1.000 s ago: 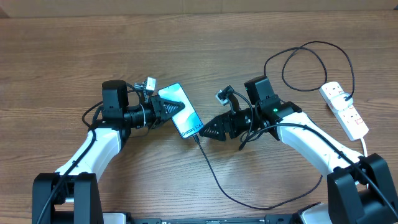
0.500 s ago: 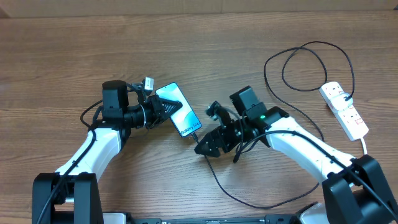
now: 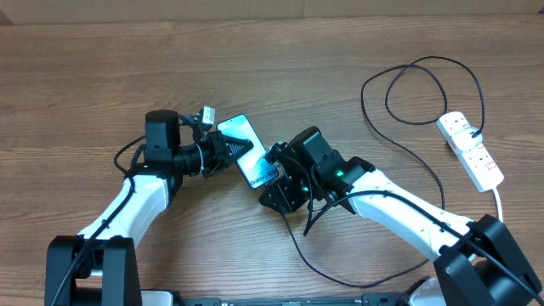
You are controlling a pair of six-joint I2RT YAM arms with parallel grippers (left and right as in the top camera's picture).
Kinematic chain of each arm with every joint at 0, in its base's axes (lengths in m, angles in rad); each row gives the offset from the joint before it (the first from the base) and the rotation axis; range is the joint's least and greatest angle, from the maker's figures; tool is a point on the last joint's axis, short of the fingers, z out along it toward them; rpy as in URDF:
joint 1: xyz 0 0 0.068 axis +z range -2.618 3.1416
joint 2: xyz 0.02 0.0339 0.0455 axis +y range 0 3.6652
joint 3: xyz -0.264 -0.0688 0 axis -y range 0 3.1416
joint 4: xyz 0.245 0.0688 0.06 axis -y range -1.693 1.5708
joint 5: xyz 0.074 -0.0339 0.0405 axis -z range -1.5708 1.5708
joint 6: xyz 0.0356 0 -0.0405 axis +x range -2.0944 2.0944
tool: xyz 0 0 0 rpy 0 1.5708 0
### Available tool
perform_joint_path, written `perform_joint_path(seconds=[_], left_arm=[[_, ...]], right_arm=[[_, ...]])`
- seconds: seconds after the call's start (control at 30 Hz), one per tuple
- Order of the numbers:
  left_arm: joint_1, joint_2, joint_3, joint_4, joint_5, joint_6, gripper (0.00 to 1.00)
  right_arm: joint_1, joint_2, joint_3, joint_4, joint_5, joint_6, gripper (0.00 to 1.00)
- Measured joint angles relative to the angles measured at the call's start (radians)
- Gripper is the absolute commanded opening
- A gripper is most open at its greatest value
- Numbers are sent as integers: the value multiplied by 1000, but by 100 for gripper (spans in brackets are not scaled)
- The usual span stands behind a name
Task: Plug charger to phone and switch on socket
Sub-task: 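Open the right gripper and pull it back from the plugged phone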
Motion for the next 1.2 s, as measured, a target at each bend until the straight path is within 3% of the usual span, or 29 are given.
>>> perform_joint_path(seconds=[0.07,0.4,0.57,0.73,1.2], left_arm=[[0,0,0,0,0,0,4],[-2,0,0,0,-8,4,4],[-2,0,0,0,-11,4,4],[-2,0,0,-1,-19,4,4],[0,0,4,-11,-14,50,4]], right_arm=[[0,0,0,1,14,7,36],[0,0,0,-35,17,30,33],[2,0,0,-39,7,32,23],[7,0,0,-32,-8,32,4],[7,0,0,0,-13,33,4]])
